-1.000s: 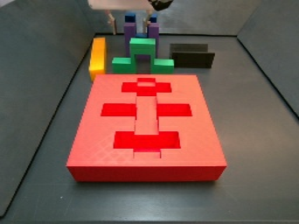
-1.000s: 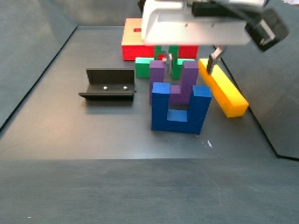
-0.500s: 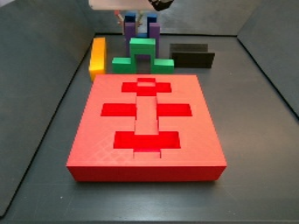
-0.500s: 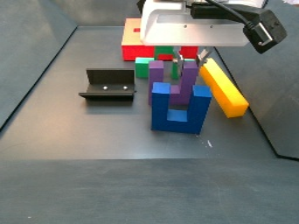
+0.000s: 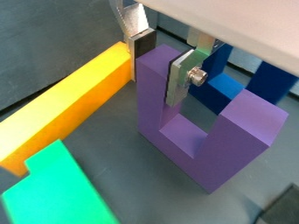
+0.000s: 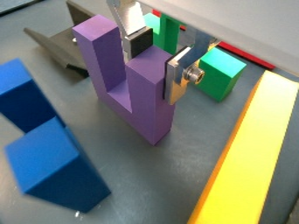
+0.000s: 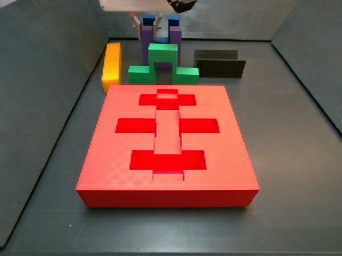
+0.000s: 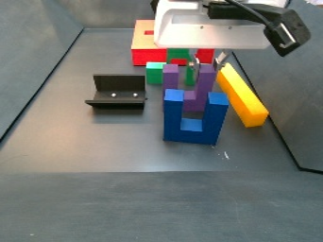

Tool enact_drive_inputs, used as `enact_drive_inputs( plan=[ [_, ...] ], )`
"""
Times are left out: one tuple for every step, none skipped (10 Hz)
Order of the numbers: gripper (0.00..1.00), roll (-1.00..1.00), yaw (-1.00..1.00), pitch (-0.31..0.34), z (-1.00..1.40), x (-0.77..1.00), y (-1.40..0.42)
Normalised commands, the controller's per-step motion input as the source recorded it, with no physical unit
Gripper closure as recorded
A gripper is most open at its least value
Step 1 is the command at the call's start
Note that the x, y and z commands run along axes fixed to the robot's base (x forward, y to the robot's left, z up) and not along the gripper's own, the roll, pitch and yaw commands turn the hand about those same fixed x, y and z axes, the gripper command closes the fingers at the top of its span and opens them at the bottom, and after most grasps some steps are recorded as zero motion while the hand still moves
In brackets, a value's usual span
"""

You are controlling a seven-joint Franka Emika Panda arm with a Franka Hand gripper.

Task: Pick up the purple object. Move up. Move to above the board. Insert the purple object.
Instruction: Pick up the purple object.

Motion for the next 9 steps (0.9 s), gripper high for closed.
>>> enact_drive_inputs(
  plan=[
    [1.0, 0.0, 0.0, 0.0, 0.0, 0.0, 0.0],
    [1.0, 0.0, 0.0, 0.0, 0.0, 0.0, 0.0],
    [1.0, 0.0, 0.0, 0.0, 0.0, 0.0, 0.0],
    [1.0, 0.0, 0.0, 0.0, 0.0, 0.0, 0.0],
    [1.0, 0.0, 0.0, 0.0, 0.0, 0.0, 0.0],
    [1.0, 0.0, 0.0, 0.0, 0.0, 0.0, 0.0],
    [1.0, 0.0, 0.0, 0.0, 0.0, 0.0, 0.0],
    [1.0, 0.0, 0.0, 0.0, 0.0, 0.0, 0.0],
    [1.0, 0.0, 0.0, 0.0, 0.0, 0.0, 0.0]
  ],
)
